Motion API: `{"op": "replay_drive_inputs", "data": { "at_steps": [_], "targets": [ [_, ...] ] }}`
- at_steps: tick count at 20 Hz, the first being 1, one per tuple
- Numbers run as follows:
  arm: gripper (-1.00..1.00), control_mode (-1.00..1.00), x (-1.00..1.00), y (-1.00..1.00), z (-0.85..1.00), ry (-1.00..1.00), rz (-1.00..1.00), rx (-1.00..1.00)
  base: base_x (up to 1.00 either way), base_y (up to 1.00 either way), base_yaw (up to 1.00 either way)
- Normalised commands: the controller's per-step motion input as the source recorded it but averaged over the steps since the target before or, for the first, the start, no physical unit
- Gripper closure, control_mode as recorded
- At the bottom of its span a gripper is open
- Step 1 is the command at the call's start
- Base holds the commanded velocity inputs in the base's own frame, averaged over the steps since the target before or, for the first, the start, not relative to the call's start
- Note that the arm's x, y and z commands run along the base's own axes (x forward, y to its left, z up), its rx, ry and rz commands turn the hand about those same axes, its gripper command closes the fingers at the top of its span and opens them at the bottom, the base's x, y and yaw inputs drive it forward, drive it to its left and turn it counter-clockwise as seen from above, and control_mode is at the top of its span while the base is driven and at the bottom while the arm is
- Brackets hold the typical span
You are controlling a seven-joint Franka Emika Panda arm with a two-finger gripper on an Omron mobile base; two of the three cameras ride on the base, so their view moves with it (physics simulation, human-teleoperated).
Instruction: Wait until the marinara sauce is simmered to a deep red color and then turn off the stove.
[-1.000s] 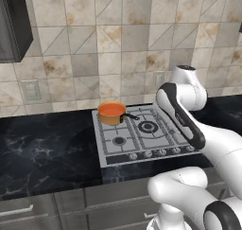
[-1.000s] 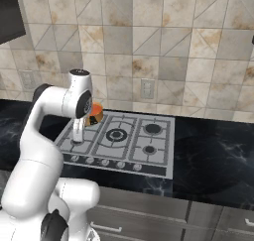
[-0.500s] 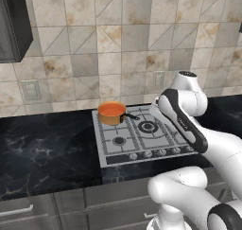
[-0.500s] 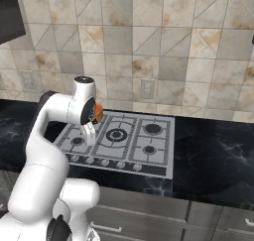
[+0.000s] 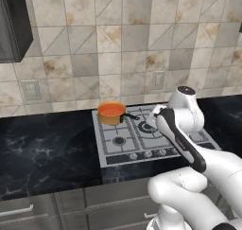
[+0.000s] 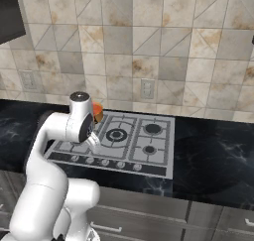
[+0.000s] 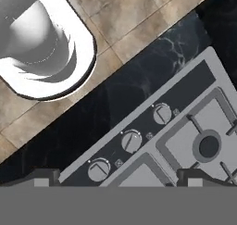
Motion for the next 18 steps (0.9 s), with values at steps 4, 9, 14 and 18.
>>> {"op": "replay_drive_inputs", "data": {
  "at_steps": [4,9,14,18],
  "targets": [
    [-1.0,-1.0,0.15,0.0,-0.35,-0.09,0.18,-0.04,0.0,0.0,0.0],
    [-1.0,-1.0,0.24,0.0,-0.31,-0.07,0.16,-0.03,0.0,0.0,0.0],
    [-1.0,-1.0,0.32,0.0,-0.2,-0.03,0.14,-0.01,0.0,0.0,0.0],
    [-1.0,-1.0,0.39,0.0,-0.12,0.0,0.07,0.0,0.0,0.0,0.0]
  ]
}}
